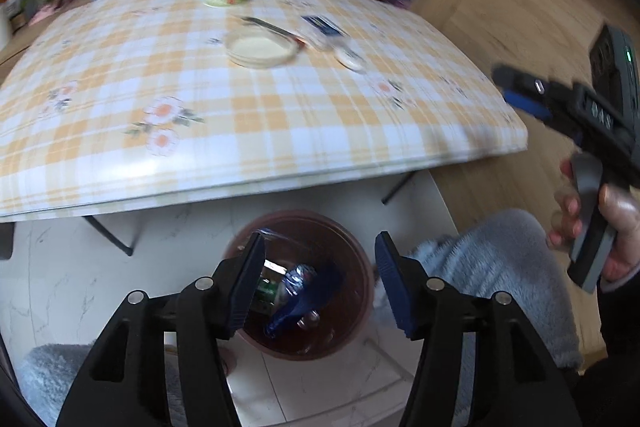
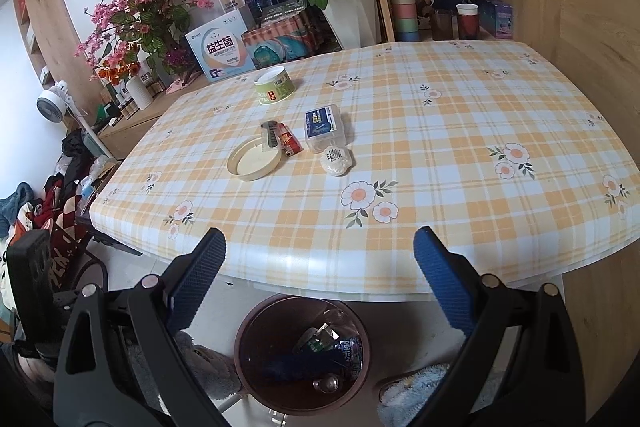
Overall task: Collect trash
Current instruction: 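Reach to the black plastic fork by the plate and grasp it with the left gripper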
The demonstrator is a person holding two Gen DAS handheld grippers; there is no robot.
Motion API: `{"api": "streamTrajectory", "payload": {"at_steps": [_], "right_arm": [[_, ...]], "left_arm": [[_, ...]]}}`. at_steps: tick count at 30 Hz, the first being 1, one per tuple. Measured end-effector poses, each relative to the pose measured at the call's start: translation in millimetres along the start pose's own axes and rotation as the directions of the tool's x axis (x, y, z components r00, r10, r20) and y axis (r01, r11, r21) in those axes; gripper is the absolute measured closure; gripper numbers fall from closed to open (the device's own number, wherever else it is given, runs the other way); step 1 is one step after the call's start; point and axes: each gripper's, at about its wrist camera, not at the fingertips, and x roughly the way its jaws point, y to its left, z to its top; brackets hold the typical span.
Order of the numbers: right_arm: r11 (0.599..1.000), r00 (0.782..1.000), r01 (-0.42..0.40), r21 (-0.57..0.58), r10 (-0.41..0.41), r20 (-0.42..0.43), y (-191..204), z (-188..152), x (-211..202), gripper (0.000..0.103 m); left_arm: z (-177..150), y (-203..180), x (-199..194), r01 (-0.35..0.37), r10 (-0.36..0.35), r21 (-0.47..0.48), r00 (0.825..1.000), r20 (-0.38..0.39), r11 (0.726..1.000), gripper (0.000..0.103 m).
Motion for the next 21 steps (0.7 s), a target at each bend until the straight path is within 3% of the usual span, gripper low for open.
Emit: {"api": "streamTrajectory", "payload": {"at_steps": [5, 10, 21], "right_arm": [[1.000, 1.000, 0.011, -0.004, -0.011, -0.009, -0.3, -2.5, 3.5, 0.009], [1.000, 0.999, 0.025, -0.005, -0.025, -0.023, -2.4, -5.1, 8.2, 0.009], [0.998, 0.997, 0.054, -0.013, -0.054, -0.059, -9.3, -8.3, 25.3, 0.009]], "left_arm": [[6.6, 22.8, -15.2, -0.078, 0.084, -0.070, 0.994, 0.074, 0.994, 0.039], [13.5, 47.9, -29.5, -0.165, 0.184, -0.144, 0.975, 0.129, 0.976, 0.030], [35.6, 78.2, -33.5, -0.223, 0.252, -0.182, 0.955, 0.156, 0.958, 0.030]]}}
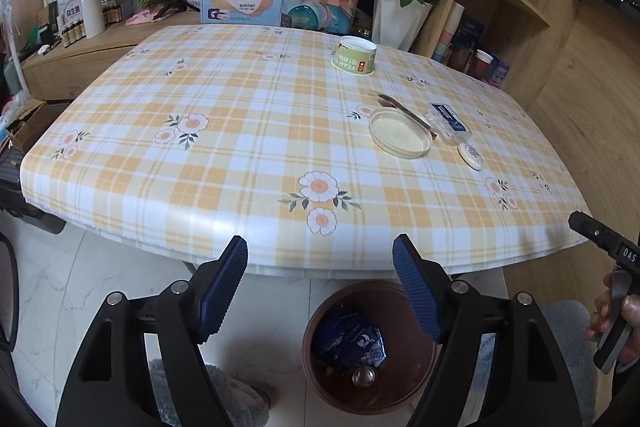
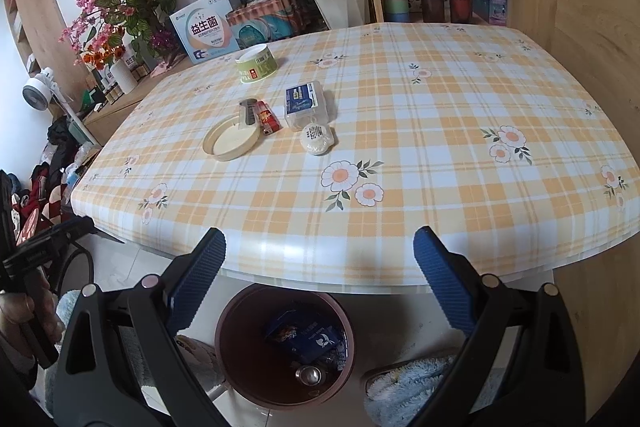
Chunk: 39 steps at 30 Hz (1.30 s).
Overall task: Collect trash
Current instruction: 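Reach to the black plastic fork by the plate and grasp it with the left gripper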
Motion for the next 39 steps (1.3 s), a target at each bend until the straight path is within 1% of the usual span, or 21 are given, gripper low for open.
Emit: {"api": "streamTrajectory", "payload": {"at_steps": [5, 7, 10, 12, 13, 15, 18, 20, 23, 26, 28, 31, 36, 37, 38, 39], "right_arm": [[1.000, 1.000, 0.009, -0.008, -0.010, -0.026, -3.7, 0.8, 12.8, 0.009], [1.000, 0.999, 0.014, -0.016, -0.014, -0.035, -5.0, 2.5, 18.4, 0.009], [0.999, 0.998, 0.026, -0.031, -0.028, -0.050, -6.7, 6.5, 29.2, 0.009], [0.998, 0.998, 0.035, -0.042, -0.038, -0.054, -8.0, 10.9, 36.5, 0.009], [0.998, 0.998, 0.037, -0.046, -0.040, -0.057, -8.5, 13.4, 40.0, 0.009], [0.998, 0.997, 0.039, -0.050, -0.042, -0.060, -11.0, 21.0, 49.0, 0.009], [0.998, 0.997, 0.038, -0.048, -0.042, -0.067, -15.1, 34.7, 62.0, 0.010], [0.998, 0.997, 0.036, -0.051, -0.039, -0.066, -17.8, 45.9, 71.1, 0.010], [0.998, 0.997, 0.034, -0.061, -0.038, -0.064, -20.4, 59.7, 81.6, 0.010], [0.997, 0.997, 0.029, -0.067, -0.034, -0.063, -22.4, 72.8, 90.9, 0.010], [0.997, 0.998, 0.025, -0.069, -0.029, -0.061, -24.1, 79.9, 96.6, 0.010], [0.997, 0.998, 0.020, -0.069, -0.024, -0.061, -26.6, 87.2, 103.8, 0.010], [0.997, 0.997, 0.015, -0.075, -0.020, -0.071, -29.5, 95.0, 116.7, 0.010], [0.997, 0.997, 0.014, -0.078, -0.020, -0.073, -29.2, 95.9, 118.0, 0.010], [0.997, 0.997, 0.013, -0.082, -0.019, -0.074, -28.7, 96.7, 119.5, 0.010], [0.996, 0.997, 0.010, -0.085, -0.017, -0.076, -28.3, 97.8, 121.4, 0.010]], "left_arm": [[11.9, -6.6, 12.7, 0.014, -0.014, 0.016, 1.000, -0.005, 1.000, 0.030], [16.9, -10.8, 20.8, 0.030, -0.030, 0.022, 0.999, -0.019, 0.999, 0.030], [25.6, -19.3, 32.7, 0.056, -0.055, 0.031, 0.998, -0.036, 0.998, 0.034], [34.6, -26.3, 42.9, 0.090, -0.088, 0.029, 0.995, -0.055, 0.996, 0.043], [40.6, -30.4, 48.9, 0.113, -0.111, 0.023, 0.992, -0.067, 0.993, 0.050], [54.1, -39.4, 60.4, 0.151, -0.150, 0.005, 0.985, -0.082, 0.989, 0.059], [78.7, -58.5, 83.3, 0.207, -0.207, -0.012, 0.973, -0.105, 0.978, 0.065], [96.9, -74.5, 104.1, 0.236, -0.237, -0.017, 0.963, -0.129, 0.972, 0.068], [117.6, -89.3, 136.0, 0.243, -0.247, -0.042, 0.957, -0.155, 0.969, 0.070], [131.0, -93.9, 166.8, 0.231, -0.245, -0.095, 0.951, -0.188, 0.968, 0.070], [137.9, -96.8, 182.7, 0.220, -0.237, -0.106, 0.950, -0.202, 0.970, 0.070], [144.1, -98.8, 197.4, 0.195, -0.213, -0.104, 0.953, -0.214, 0.975, 0.070], [146.3, -100.4, 214.2, 0.170, -0.196, -0.129, 0.952, -0.234, 0.977, 0.071], [145.8, -100.5, 215.5, 0.165, -0.192, -0.130, 0.953, -0.233, 0.978, 0.076], [145.3, -101.1, 215.8, 0.156, -0.181, -0.122, 0.955, -0.233, 0.980, 0.092], [145.2, -101.7, 215.4, 0.153, -0.176, -0.114, 0.957, -0.230, 0.982, 0.096]]}}
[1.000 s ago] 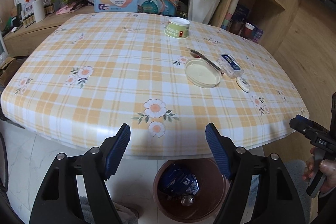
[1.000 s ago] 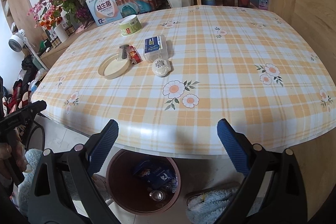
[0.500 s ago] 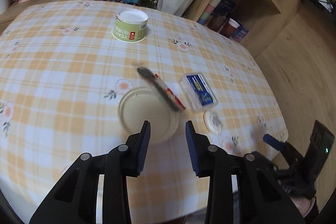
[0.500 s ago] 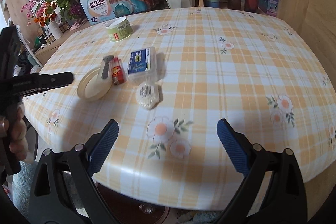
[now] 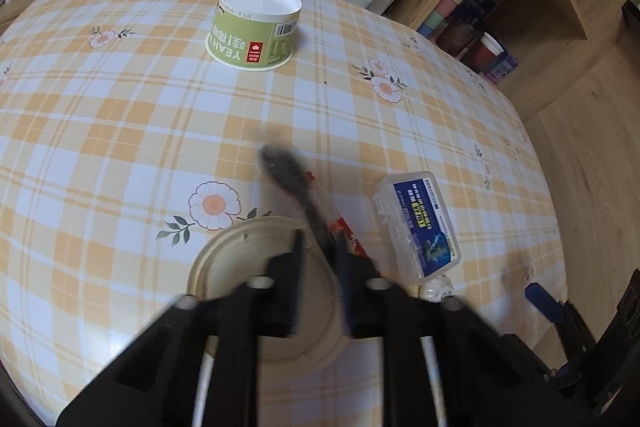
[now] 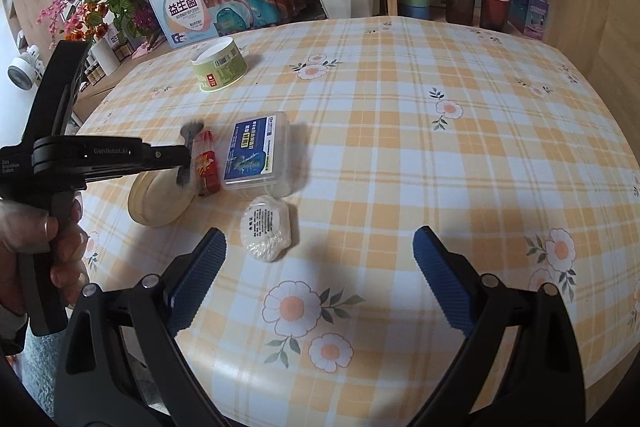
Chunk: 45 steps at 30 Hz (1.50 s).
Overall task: Collect trash
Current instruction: 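Reach to the black plastic fork by the plate and grasp it with the left gripper, then grasp the clear box with blue label with the right gripper while the left lifts the fork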
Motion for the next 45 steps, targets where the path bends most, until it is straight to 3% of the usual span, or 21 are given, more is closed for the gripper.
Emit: {"api": "streamTrajectory", "payload": {"at_steps": [8, 12, 14, 26, 29, 30, 45], "right_arm": [[0.999, 1.000, -0.025, -0.039, 0.025, -0.006, 11.4, 10.9, 17.8, 0.010], [0.996, 0.999, -0.030, -0.079, 0.029, -0.013, 26.0, 28.9, 36.8, 0.018], [0.995, 0.999, -0.033, -0.096, 0.031, -0.022, 33.1, 37.6, 46.4, 0.027], [0.996, 0.994, -0.007, -0.089, -0.002, -0.109, 57.9, 62.4, 96.5, 0.031], [0.997, 0.990, 0.003, -0.077, -0.014, -0.137, 59.9, 61.4, 104.0, 0.040], [0.997, 0.990, 0.017, -0.079, -0.028, -0.141, 60.6, 61.2, 104.9, 0.046], [0.994, 0.997, 0.018, -0.112, -0.026, -0.066, 78.1, 60.5, 53.9, 0.046]], "left_arm": [[-0.7, 3.0, -25.7, 0.016, -0.018, 0.034, 0.998, 0.060, 0.999, 0.101], [-2.9, 10.9, -52.5, 0.030, -0.032, 0.025, 0.993, 0.113, 0.999, 0.101], [-5.1, 14.4, -64.0, 0.025, -0.029, 0.031, 0.990, 0.137, 0.999, 0.101], [-24.5, 49.5, -97.2, -0.045, 0.037, 0.034, 0.980, 0.193, 0.998, 0.101], [-28.9, 57.0, -100.3, -0.050, 0.044, 0.024, 0.979, 0.197, 0.998, 0.101], [-30.2, 58.7, -101.5, -0.051, 0.046, 0.023, 0.979, 0.199, 0.998, 0.101], [-55.6, 63.7, -135.7, -0.060, 0.050, 0.034, 0.968, 0.248, 0.998, 0.101]]}}
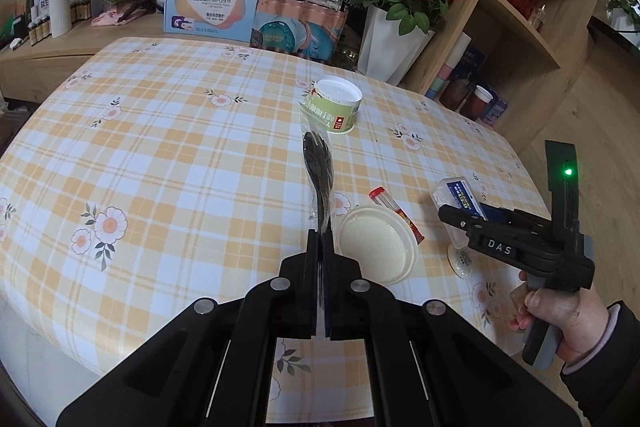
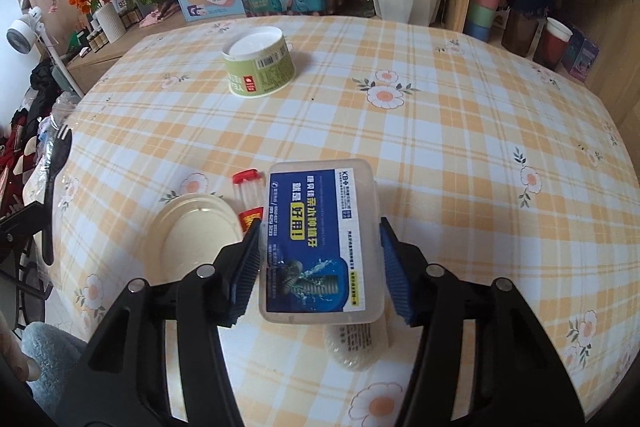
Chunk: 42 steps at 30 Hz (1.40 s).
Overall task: Collect trash
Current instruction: 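Grasp the clear box with blue label with the right gripper while the left lifts the fork, then carry the clear box over the bin and open the right gripper while the left holds the fork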
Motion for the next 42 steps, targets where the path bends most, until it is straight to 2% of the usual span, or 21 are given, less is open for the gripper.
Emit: {"api": "streamTrajectory", "payload": {"at_steps": [11, 21, 27, 33, 42], "right_arm": [[0.998, 0.994, -0.061, -0.012, 0.061, 0.089, 23.2, -32.1, -62.9, 0.046], [0.994, 0.982, -0.104, -0.023, 0.107, 0.157, 44.2, -80.3, -119.1, 0.046], [0.993, 0.977, -0.113, -0.028, 0.116, 0.177, 52.4, -114.9, -143.1, 0.046], [0.993, 0.980, -0.119, -0.023, 0.121, 0.156, 53.9, -150.6, -151.0, 0.046], [0.993, 0.989, -0.117, -0.026, 0.119, 0.084, 58.8, -176.3, -141.0, 0.046]], "left_arm": [[-25.8, -4.2, -30.7, 0.009, -0.009, 0.010, 1.000, 0.003, 1.000, 0.101], [-52.6, -5.4, -65.5, 0.013, -0.013, 0.013, 1.000, 0.017, 1.000, 0.101], [-79.2, -4.2, -93.0, 0.025, -0.025, 0.002, 0.999, 0.030, 1.000, 0.101], [-105.0, 2.9, -111.3, 0.032, -0.031, -0.035, 0.999, 0.027, 0.999, 0.101], [-124.1, -1.5, -116.4, 0.037, -0.036, -0.038, 0.999, 0.013, 0.999, 0.101]]}}
